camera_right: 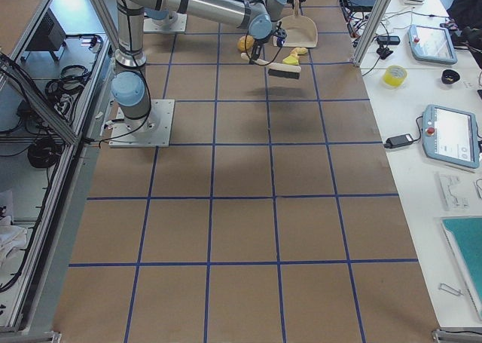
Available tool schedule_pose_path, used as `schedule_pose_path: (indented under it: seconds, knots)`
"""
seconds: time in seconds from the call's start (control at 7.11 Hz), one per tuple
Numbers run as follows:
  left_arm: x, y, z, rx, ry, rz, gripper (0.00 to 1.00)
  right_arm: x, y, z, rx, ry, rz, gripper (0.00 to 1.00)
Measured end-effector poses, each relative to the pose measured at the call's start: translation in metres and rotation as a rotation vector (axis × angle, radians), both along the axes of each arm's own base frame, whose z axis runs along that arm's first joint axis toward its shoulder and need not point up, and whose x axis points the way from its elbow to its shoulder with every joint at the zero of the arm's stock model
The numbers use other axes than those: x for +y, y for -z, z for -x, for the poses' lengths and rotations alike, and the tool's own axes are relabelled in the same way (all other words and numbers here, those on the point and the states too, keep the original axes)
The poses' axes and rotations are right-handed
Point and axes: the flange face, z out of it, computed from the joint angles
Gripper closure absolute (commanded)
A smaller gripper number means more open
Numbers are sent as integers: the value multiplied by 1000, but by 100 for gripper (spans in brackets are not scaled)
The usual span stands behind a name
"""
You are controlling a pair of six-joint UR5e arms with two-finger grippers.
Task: Sweep and dump trash into bin
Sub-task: 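Lift the brush with the right gripper and move it toward the dustpan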
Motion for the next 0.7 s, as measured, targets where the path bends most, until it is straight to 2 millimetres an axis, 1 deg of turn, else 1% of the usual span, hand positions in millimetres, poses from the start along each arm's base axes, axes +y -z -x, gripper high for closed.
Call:
schedule_pose_path:
  seconds: [0.28,0.42,0.7]
  knots:
    - [-3,9,0,-1,0,-3,100,1,12,-49,-63,95,-3,100]
    - [-3,10,0,-1,0,-3,100,1,22,-66,-74,123,1,100]
    - [-4,10,0,-3,-3,0,100,-3,35,-84,-75,158,33,100]
